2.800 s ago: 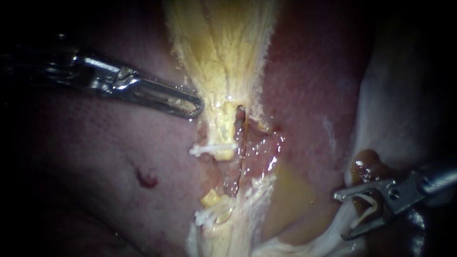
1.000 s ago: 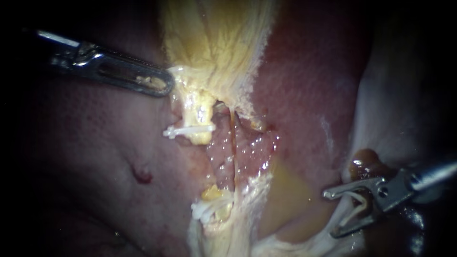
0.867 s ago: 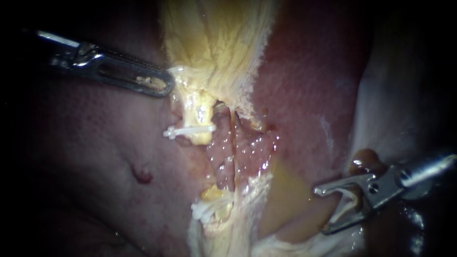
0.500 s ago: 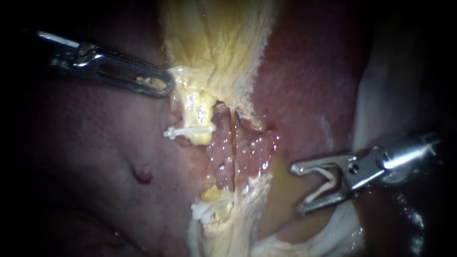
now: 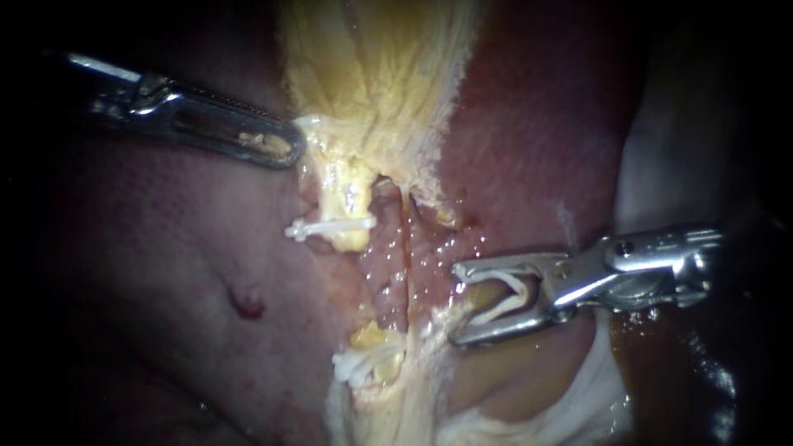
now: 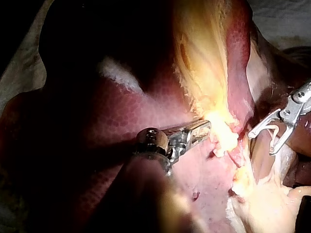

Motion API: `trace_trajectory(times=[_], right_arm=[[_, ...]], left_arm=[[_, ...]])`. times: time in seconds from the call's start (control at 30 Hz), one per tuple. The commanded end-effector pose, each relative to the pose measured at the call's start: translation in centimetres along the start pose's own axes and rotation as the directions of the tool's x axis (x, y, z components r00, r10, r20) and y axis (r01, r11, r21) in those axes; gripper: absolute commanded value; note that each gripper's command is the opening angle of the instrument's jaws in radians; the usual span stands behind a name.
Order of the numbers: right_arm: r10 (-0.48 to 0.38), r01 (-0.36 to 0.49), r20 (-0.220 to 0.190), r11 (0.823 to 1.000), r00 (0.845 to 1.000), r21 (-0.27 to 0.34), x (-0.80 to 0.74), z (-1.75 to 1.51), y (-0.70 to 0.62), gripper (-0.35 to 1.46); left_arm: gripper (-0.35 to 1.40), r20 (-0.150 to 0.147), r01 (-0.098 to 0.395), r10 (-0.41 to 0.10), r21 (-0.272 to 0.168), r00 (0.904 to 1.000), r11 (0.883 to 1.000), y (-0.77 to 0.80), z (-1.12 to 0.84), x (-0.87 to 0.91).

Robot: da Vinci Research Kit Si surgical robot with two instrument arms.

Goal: Clipping first clip right tube

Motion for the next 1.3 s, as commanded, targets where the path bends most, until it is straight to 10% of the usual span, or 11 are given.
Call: trace_trajectory(times=[0.03, 1.3], right_arm=[[0.02, -0.02, -0.013, 1.0, 1.0, -0.002, -0.01, 0.02, 0.02, 0.49], [0.193, -0.184, -0.075, 0.976, 0.978, 0.115, -0.48, 0.51, 0.47, 0.49]], left_arm=[[-0.35, 0.0, 0.0, 0.0, 0.0, 1.0, 1.0, 0.0, 0.0, 0.0], [-0.35, 0.0, 0.0, 0.0, 0.001, 1.0, 1.0, 0.02, 0.0, 0.0]])
